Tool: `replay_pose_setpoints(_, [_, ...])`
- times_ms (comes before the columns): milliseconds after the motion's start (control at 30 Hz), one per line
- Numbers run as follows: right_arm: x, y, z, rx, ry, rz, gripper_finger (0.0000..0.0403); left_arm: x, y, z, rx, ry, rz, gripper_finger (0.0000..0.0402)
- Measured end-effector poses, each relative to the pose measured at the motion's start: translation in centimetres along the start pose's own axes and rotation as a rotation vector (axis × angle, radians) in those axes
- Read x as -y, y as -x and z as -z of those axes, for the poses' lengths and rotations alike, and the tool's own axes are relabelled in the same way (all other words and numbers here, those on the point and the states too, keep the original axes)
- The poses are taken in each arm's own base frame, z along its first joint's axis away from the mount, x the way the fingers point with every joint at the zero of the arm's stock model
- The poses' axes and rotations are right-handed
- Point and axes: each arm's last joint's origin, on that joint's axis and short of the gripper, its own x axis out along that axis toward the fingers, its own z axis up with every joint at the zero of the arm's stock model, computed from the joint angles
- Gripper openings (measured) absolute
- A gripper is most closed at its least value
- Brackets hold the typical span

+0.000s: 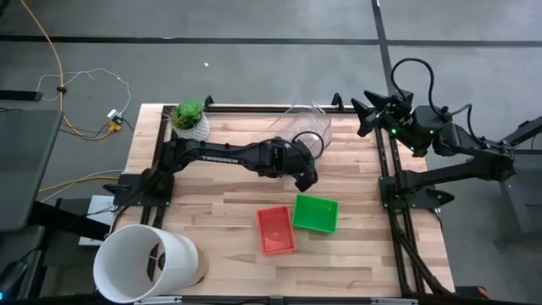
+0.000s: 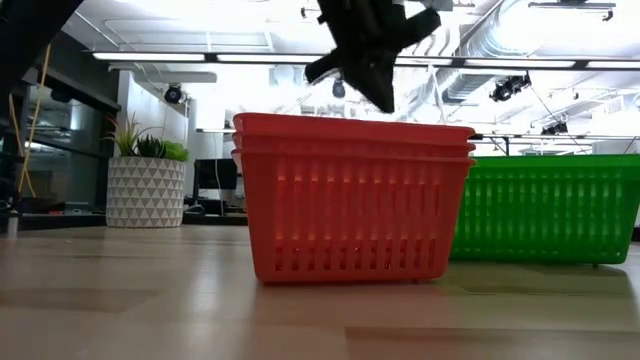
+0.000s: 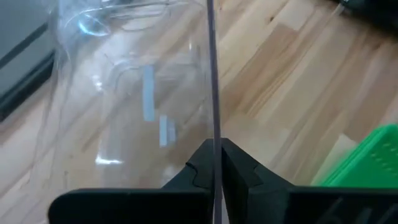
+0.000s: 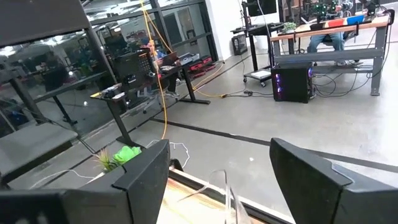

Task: Stack baskets by color
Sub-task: Stack the left transparent bin on the top right stacked transparent bins

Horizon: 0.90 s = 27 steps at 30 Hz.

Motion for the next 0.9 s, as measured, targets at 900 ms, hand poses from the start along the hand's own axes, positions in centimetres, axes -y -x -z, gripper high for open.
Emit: replay_pose_setpoints(900, [0.1, 0.0, 0.2, -0.018, 0.026, 0.006, 0.0263, -2.3, -2.6, 0.2, -0.169, -0.112, 0.005, 0.0001])
